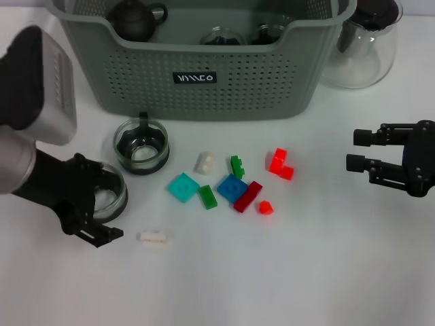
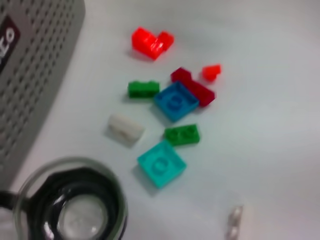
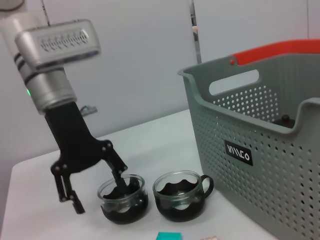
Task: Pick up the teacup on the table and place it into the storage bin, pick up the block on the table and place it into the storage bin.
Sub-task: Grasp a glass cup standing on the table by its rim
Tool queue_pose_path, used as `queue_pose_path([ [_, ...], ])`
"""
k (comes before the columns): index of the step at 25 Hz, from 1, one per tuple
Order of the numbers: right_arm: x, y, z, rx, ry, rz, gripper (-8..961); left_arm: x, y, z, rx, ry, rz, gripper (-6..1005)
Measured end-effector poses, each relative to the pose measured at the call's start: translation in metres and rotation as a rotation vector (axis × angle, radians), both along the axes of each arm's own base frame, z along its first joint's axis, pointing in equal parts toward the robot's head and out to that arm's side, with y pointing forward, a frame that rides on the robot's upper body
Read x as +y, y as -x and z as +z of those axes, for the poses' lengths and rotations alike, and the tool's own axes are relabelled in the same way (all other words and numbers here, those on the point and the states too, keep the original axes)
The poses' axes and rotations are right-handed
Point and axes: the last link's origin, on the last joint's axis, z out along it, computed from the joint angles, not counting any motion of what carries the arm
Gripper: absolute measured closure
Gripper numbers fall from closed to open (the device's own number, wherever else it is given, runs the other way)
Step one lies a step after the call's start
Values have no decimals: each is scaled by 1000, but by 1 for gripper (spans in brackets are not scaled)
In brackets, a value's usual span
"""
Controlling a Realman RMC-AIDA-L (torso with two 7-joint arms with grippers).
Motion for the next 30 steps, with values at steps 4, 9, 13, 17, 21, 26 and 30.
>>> queue_pose_path([
  [4, 1, 2, -1, 3, 3, 3, 465, 6, 14, -9, 34, -44, 43, 127],
  [9, 1, 2, -2, 6, 5, 5, 465, 10, 27, -17, 44, -74, 72, 135],
  [13, 1, 2, -3, 8, 9, 2, 464, 12, 31, -19, 49, -86, 90, 142],
  [17, 1, 2, -3, 8, 9, 2, 465, 12, 29, -19, 66, -71, 95, 216],
  [21, 1, 3, -3, 10, 11, 3, 465, 12, 26, -18, 71, -65, 84, 357],
  [26, 2, 2, -4, 13, 16, 0, 465, 11, 24, -17, 74, -61, 86, 480],
  [30, 4, 4, -4, 14, 16, 5, 464, 9, 20, -13, 74, -51, 92, 579],
])
